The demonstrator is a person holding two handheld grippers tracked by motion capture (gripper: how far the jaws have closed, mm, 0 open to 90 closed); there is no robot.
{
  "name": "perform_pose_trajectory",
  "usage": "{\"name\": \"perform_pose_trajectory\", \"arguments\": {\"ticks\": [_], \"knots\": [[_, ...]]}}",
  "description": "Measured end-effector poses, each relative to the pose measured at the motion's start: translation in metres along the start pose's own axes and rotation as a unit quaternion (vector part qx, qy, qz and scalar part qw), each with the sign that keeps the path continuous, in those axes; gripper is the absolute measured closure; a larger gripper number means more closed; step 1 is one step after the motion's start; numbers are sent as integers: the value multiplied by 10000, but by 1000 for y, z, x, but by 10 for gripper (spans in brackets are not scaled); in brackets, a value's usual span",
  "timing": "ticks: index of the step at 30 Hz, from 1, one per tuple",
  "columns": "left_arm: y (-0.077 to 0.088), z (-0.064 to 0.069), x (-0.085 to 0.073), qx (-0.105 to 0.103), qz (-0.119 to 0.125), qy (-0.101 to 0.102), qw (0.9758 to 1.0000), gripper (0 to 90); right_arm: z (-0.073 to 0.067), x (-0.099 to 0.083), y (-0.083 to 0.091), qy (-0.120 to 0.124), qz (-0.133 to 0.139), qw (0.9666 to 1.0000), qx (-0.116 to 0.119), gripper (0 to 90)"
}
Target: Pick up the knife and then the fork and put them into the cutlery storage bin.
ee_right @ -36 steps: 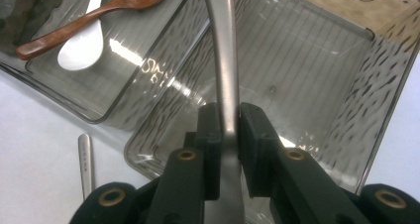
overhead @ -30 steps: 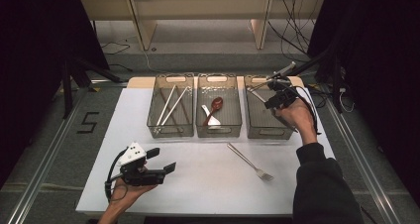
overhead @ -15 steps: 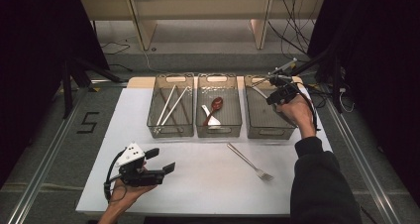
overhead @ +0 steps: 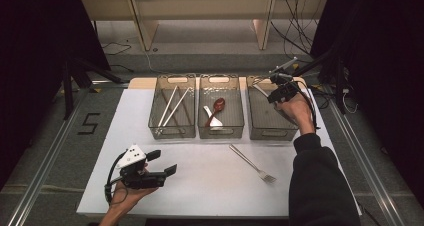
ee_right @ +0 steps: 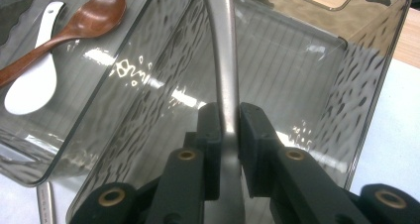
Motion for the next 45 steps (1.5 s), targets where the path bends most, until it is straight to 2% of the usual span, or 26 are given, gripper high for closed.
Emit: {"name": "perform_pose_trajectory", "arguments": {"ticks": [8, 24, 28, 29, 31, 33, 41, 45], "knots": [[0, 0, 0, 2, 5, -14, 10000, 185, 1, 5, -3, -86, 15, 9999, -53, 804], [1, 1, 0, -3, 13, -32, 10000, 185, 0, 6, -13, -105, -96, 9998, -105, 803], [1, 1, 0, -15, 5, -23, 10000, 185, 0, 9, -16, -120, -72, 9997, -214, 797], [1, 1, 0, -15, 0, -19, 10000, 185, 0, 10, -18, -120, -124, 9995, -248, 777], [1, 1, 0, -13, -6, -28, 10000, 184, 0, 12, -18, -210, -21, 9993, -324, 594], [1, 1, 0, -14, -6, -25, 10000, 184, 0, 13, -13, -202, 207, 9994, -214, 489], [1, 2, 0, -2, 3, -24, 10000, 184, 0, 5, 1, -103, 348, 9993, -102, 434], [1, 1, 0, -4, 2, -23, 10000, 184, -4, 0, 12, -12, 524, 9986, 55, 405]]}}
Point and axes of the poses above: each handheld gripper's, and its own axes: y roughly backward along the jaws, x roughly out of its top, z roughly to its right, the point moved 3 cm from there along -y, roughly forward along the jaws, and after that the axes turned 15 degrees about -z, right-handed, at the moved point
